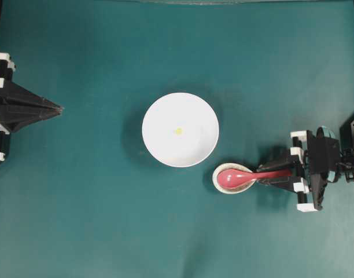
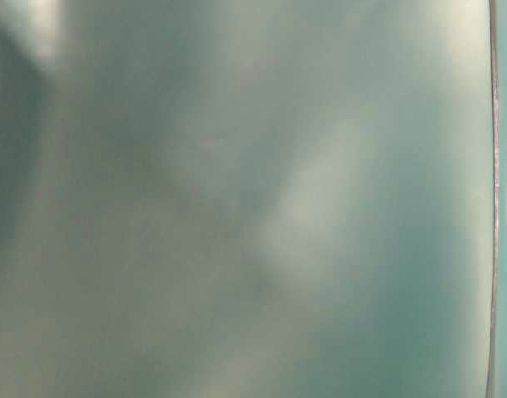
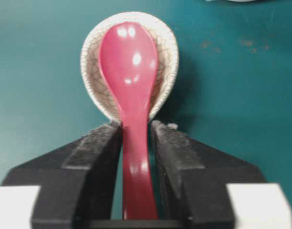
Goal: Scoop the yellow hexagonal prism block from the bowl with a spoon using the right arm.
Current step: 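Close the right gripper on the red spoon handle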
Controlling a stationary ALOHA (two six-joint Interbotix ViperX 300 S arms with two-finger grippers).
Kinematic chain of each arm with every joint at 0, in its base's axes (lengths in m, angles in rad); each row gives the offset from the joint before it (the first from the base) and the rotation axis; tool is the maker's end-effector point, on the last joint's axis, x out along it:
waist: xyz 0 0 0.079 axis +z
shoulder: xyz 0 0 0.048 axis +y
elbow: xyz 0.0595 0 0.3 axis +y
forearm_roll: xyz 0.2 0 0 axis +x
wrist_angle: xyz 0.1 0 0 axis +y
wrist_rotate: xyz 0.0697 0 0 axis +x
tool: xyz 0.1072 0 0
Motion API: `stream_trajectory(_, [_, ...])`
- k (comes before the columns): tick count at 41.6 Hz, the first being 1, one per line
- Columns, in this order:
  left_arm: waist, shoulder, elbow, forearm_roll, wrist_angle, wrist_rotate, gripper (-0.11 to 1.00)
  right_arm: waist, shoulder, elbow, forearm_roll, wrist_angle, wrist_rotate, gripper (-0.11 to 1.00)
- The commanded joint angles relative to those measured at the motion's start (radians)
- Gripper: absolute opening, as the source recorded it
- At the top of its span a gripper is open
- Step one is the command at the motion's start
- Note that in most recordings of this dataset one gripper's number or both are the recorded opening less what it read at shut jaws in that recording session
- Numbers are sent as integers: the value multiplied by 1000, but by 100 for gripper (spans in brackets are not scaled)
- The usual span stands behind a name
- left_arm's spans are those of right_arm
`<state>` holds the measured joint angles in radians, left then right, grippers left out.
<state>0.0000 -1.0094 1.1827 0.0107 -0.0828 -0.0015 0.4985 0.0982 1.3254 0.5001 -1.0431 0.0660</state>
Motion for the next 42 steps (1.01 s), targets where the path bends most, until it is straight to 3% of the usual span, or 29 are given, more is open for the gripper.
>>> stream_trajectory(1, [-2, 11, -15, 2, -9, 0, 1, 9, -8, -5, 0, -6, 0, 32])
stream_trajectory(6, [0, 9, -14, 2, -9, 0, 1, 17, -9, -5, -3, -6, 2, 24])
stream_trajectory(28, [0, 9, -15, 2, -8, 2, 1, 18, -9, -14, -15, -6, 2, 24])
stream_trajectory(42, [0, 9, -15, 0, -9, 2, 1, 18, -26, -8, 3, -9, 3, 24])
